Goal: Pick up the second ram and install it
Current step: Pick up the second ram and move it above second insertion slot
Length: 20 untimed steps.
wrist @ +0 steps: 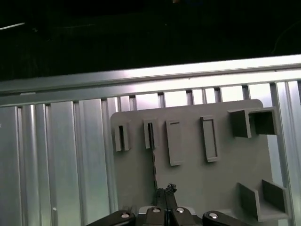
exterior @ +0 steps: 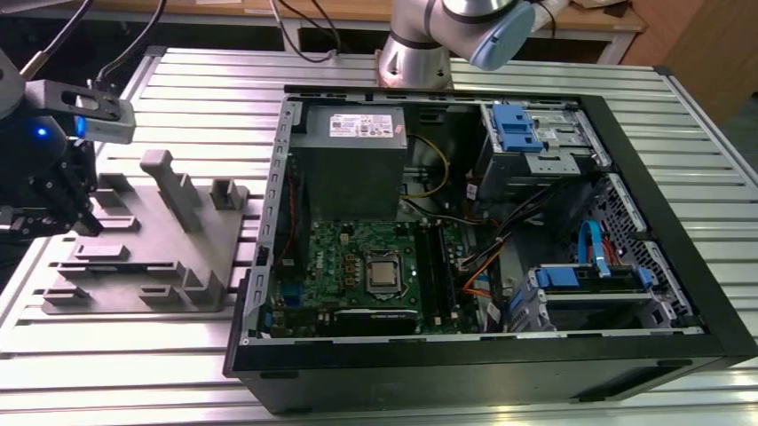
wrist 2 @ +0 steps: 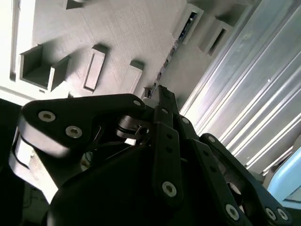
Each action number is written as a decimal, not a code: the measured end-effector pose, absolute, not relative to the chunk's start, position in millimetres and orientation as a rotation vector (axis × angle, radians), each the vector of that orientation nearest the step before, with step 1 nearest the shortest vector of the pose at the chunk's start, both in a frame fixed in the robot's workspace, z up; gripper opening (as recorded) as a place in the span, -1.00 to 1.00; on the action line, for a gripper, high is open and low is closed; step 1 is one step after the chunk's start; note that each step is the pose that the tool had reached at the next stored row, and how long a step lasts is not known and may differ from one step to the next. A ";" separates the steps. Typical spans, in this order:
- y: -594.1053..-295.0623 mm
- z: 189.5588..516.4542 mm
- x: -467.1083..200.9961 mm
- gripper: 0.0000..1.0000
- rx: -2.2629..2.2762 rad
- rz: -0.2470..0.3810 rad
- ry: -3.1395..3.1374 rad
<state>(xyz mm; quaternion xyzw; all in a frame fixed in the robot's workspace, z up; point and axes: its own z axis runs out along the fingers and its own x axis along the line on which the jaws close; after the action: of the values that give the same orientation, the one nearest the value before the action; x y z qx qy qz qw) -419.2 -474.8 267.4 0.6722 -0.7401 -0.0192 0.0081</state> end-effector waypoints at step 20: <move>-477.8 256.2 -419.3 -0.86 2.226 -0.059 -2.192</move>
<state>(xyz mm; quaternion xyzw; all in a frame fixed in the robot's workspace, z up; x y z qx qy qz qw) -419.3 -477.8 256.2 0.7125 -0.7014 -0.0187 0.0085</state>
